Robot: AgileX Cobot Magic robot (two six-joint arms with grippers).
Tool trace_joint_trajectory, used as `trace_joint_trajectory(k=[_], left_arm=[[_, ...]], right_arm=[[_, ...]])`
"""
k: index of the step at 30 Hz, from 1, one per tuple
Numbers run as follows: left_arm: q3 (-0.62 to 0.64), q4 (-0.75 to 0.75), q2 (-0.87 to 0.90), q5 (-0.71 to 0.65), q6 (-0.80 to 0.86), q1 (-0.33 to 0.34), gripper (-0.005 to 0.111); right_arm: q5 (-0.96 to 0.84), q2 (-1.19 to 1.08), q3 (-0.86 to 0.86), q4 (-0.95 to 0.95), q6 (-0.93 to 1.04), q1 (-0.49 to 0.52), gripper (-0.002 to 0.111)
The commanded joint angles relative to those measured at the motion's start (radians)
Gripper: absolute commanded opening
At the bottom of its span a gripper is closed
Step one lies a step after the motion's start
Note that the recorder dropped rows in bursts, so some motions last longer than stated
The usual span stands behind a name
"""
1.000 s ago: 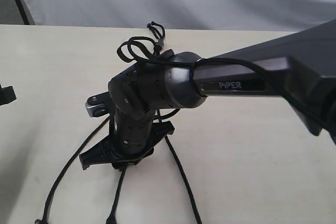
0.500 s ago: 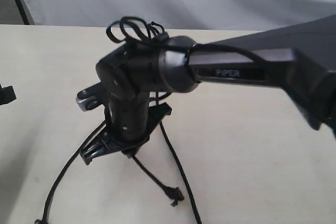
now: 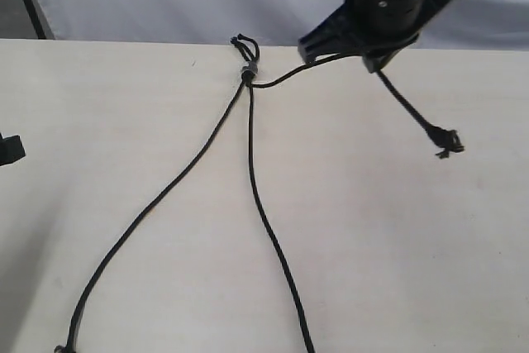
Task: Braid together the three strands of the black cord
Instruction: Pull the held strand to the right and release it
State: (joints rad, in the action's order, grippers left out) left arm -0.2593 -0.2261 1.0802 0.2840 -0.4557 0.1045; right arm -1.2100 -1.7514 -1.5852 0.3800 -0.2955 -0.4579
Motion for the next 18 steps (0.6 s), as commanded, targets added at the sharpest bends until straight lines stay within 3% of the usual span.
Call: trace_joint_trajectory(k=[1, 11, 18], left_arm=[[-0.005, -0.004, 0.002, 0.004, -0.009, 0.002, 0.0], [-0.005, -0.004, 0.002, 0.004, -0.009, 0.002, 0.0], [-0.005, -0.004, 0.002, 0.005, -0.009, 0.002, 0.0]], right_arm=[[-0.006, -0.026, 0.037, 0.002, -0.006, 0.105, 0.0], [0.233, -0.175, 0.239, -0.043, -0.006, 0.236, 0.0], [0.266, -0.278, 0.267, -0.065, -0.006, 0.258, 0.0]])
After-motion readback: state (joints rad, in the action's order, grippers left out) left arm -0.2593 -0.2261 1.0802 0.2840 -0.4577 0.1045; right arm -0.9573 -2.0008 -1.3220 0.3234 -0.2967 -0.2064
